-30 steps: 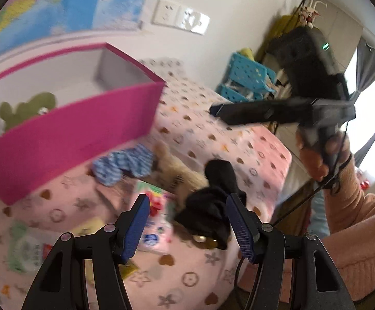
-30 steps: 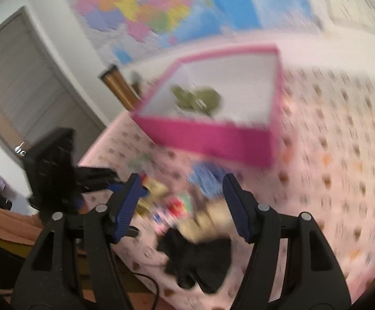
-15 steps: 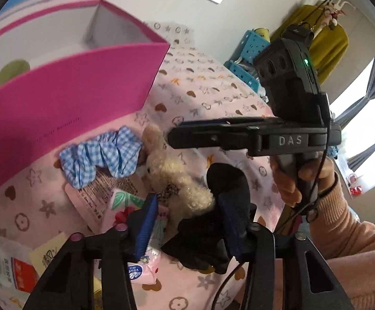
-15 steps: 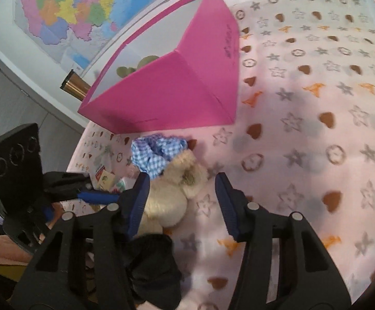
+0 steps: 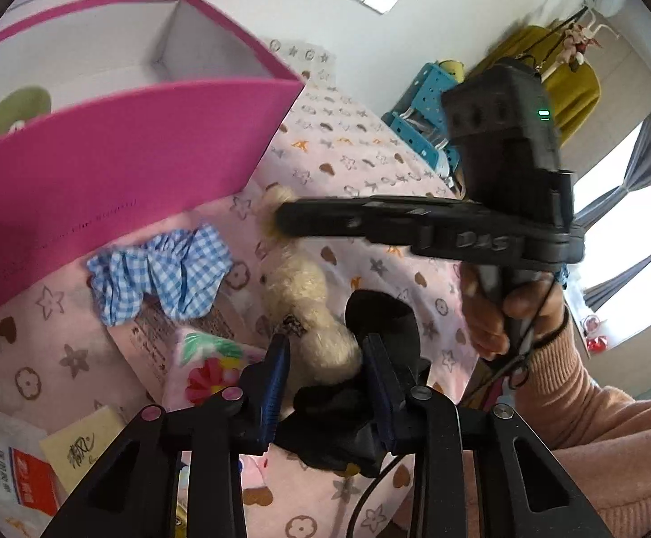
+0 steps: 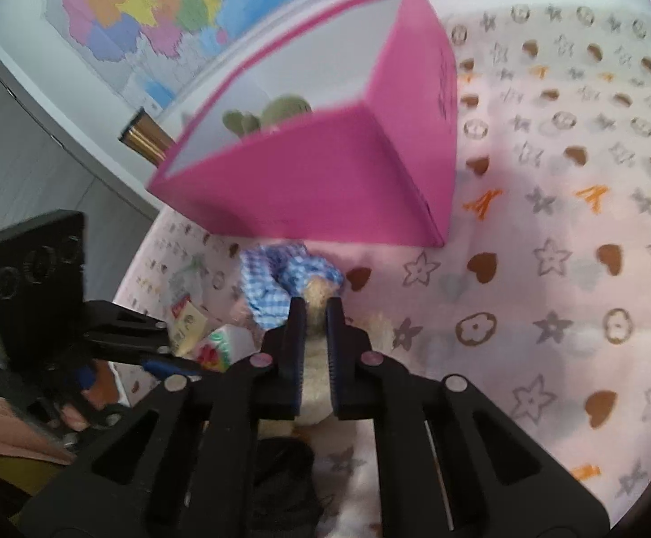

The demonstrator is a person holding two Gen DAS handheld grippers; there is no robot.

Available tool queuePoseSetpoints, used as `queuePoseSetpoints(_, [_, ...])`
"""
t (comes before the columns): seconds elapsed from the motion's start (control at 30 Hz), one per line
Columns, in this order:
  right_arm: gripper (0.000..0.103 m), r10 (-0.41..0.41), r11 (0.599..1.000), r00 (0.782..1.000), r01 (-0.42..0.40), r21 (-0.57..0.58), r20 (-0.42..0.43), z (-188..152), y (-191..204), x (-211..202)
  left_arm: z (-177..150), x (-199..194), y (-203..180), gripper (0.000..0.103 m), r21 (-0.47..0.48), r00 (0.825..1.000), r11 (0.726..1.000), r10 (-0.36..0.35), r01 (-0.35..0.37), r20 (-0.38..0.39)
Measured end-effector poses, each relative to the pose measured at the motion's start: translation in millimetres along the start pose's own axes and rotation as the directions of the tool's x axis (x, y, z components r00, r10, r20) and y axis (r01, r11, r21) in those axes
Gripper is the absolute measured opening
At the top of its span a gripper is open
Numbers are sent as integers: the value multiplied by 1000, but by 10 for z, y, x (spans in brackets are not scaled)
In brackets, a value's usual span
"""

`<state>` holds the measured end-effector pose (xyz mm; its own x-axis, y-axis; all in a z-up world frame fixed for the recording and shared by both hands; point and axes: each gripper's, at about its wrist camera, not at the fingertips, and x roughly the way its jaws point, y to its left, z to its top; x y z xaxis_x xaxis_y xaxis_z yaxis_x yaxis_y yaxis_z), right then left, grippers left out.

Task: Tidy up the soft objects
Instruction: 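Grasp the beige plush bunny with the left gripper and lift it, then lower the bunny into the pink box and open the left gripper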

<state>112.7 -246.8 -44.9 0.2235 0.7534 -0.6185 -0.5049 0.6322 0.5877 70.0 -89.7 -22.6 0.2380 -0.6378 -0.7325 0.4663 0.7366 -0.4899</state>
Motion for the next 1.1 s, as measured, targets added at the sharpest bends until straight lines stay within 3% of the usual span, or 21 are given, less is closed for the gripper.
queuePoseSetpoints(0.3, [9,12,996,982,4,-84,188,187,484,-605,112,-326,77,32,1,995,1000,-15,15,97])
queuePoseSetpoints(0.43, [9,17,993,972,11,-120,235,313,660,-696,152,-488,93,47,7,988,1000,-18,18,157])
queuePoseSetpoints(0.6, [9,28,988,963,13,-152,267,521,822,-662,185,-598,5,59,46,979,999,-5,-5,206])
queuePoseSetpoints(0.7, [9,57,987,959,-13,-157,278,660,852,-629,263,-645,-5,57,42,970,997,55,-67,238])
queuePoseSetpoints(0.9, [9,111,981,942,-53,-185,317,948,965,-607,532,-703,109,32,-30,936,973,229,-230,266])
queuePoseSetpoints(1.0, [9,129,977,930,-59,-207,344,1070,1016,-604,629,-749,201,30,-58,921,963,270,-265,282])
queuePoseSetpoints(1.1, [9,138,977,927,-69,-202,348,1169,977,-558,744,-772,269,30,-73,894,939,343,-337,287])
